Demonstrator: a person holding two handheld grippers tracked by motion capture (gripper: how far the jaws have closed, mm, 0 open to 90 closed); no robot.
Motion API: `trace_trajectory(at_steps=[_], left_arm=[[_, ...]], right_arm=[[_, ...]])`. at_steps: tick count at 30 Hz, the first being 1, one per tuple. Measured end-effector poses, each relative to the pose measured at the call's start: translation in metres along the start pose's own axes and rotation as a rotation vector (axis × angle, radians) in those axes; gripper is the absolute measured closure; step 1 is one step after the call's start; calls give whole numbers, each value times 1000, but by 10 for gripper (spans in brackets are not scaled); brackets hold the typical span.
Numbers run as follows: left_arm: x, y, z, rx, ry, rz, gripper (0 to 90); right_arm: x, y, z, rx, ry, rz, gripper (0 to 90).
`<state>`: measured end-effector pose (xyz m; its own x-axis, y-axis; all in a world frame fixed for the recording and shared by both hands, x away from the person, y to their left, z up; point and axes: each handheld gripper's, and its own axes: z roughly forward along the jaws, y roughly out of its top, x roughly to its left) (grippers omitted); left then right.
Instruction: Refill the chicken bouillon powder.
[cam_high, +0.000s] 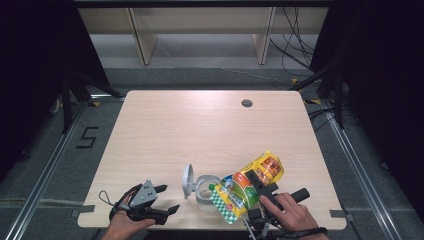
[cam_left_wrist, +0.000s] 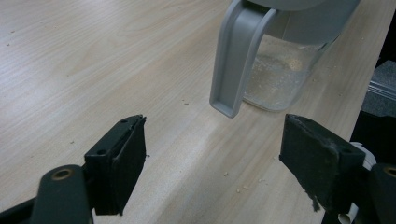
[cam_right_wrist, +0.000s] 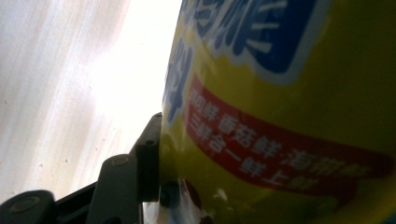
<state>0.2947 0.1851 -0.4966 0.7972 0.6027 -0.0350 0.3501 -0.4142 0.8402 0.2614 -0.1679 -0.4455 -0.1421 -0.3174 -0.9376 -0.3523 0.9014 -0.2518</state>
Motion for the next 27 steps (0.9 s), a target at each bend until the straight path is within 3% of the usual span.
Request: trace_trajectory(at_steps=[3,6,7,8,10,19,23,24,25,26,27], left_arm=[[-1,-1,1,0,0,-14,218],[1,0,0,11,1,34,218],[0,0,1,-8,-5,11,218],[1,0,0,-1,-3,18,218],[-1,-1,1,0,-1,-15,218],[0,0,1,-1,2,3,218],[-1,-1,2,-7,2,-7,219],[0,-1,2,-8,1,2,219],[1,0,1,9,1,24,219],[-1,0,2,4,-2,-3,219],[-2,-1,2,-3,-2,-15,219]], right_arm=[[-2,2,1,3,-5,-18,474],[-4,4,3,-9,-19,-40,476],[-4,4,3,-10,-19,-37,476],[-5,5,3,-5,-14,-47,476],[-6,5,3,-8,-11,-72,477],[-11,4,5,7,-14,-117,478],[-15,7,7,7,-16,-166,479],[-17,7,8,3,-11,-199,479],[-17,7,8,11,-12,-193,480],[-17,8,8,11,-18,-191,480],[-20,8,9,4,-20,-218,484]])
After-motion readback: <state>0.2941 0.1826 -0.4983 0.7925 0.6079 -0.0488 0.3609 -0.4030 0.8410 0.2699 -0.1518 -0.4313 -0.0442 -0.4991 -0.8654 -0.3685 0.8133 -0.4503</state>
